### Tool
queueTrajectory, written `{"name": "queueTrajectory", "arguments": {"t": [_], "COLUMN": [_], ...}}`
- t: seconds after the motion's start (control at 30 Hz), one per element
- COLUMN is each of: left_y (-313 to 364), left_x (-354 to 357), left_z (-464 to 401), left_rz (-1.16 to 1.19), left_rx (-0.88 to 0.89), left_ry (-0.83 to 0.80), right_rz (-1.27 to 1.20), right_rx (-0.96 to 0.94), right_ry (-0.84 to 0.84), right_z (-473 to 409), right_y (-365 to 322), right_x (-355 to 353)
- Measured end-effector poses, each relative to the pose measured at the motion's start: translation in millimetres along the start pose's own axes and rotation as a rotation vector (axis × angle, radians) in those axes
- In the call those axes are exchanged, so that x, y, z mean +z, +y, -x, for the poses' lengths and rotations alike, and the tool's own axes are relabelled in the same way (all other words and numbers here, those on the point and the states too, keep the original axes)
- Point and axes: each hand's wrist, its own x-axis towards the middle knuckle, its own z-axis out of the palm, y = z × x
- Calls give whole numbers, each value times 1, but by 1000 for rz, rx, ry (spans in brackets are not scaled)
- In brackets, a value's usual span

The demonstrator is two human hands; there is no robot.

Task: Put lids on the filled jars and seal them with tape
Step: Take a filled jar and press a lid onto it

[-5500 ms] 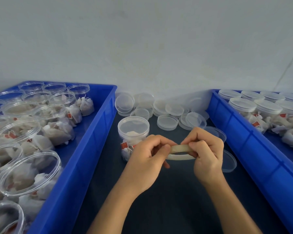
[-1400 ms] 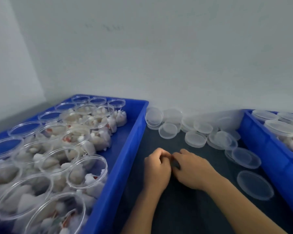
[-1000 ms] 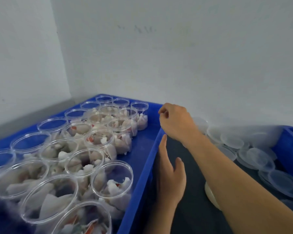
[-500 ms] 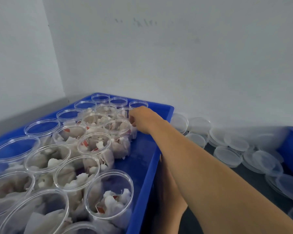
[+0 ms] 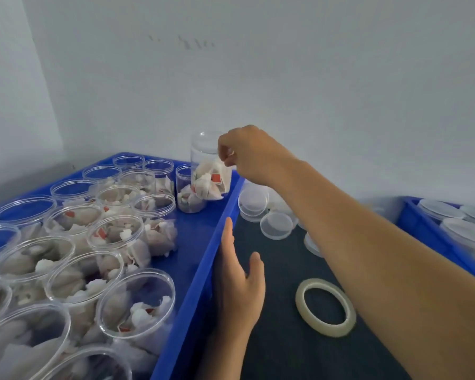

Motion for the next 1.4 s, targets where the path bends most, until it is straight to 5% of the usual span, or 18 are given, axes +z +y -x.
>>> {"name": "queueTrajectory", "arguments": {"t": [0.2, 0.63, 0.83, 0.97, 1.03, 1.13, 1.27, 1.4], "left_y": [23, 6, 3, 4, 3, 1, -1, -3], "left_x": [13, 21, 23, 23, 23, 23, 24, 25], "left_z": [22, 23, 21, 21, 22, 22, 21, 21], "left_rz": [27, -87, -87, -73, -62, -54, -41, -37], "left_rx": [27, 3, -23, -24, -14, -4, 1, 8], "left_ry": [33, -71, -20, -3, -11, -45, -67, -68], "right_rz": [-18, -41, -251, -518, -379, -79, 77, 138], "right_rx": [32, 107, 48, 323, 531, 704, 738, 729], "right_ry": [113, -191, -14, 282, 352, 130, -30, 75], "right_z": [48, 160, 169, 167, 167, 173, 180, 182], "right_y": [40, 61, 66, 90, 108, 125, 129, 129], "right_x": [-43, 53, 60, 72, 87, 110, 127, 132]}}
